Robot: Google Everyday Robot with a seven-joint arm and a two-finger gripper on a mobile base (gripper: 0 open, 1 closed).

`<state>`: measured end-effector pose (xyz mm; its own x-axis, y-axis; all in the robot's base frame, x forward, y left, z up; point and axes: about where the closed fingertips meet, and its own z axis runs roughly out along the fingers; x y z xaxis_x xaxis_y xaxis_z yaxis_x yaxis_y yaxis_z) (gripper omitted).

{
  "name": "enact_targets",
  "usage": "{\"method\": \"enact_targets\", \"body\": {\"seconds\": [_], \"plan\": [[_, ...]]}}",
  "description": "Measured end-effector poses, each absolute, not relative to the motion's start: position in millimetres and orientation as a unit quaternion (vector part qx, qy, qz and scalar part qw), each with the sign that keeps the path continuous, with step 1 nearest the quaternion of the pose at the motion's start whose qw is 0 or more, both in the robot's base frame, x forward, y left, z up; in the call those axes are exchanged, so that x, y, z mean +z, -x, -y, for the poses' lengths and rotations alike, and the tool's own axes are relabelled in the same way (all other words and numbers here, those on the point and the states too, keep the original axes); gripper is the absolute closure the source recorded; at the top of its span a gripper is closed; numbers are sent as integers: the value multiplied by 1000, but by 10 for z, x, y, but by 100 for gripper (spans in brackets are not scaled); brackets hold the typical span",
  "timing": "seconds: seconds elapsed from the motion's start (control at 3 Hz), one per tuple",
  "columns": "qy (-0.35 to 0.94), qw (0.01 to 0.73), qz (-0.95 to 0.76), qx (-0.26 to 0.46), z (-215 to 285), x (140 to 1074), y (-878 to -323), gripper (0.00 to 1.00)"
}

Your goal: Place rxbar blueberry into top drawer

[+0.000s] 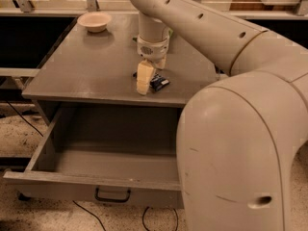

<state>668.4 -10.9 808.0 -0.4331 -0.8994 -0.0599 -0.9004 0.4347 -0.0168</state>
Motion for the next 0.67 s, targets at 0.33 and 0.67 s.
{"method": "enact_targets", "body": {"seconds": [0.33,0.67], "plan": [[532,30,-846,9,109,8080,-6684,74],[532,30,-846,9,109,8080,-6684,96]]}}
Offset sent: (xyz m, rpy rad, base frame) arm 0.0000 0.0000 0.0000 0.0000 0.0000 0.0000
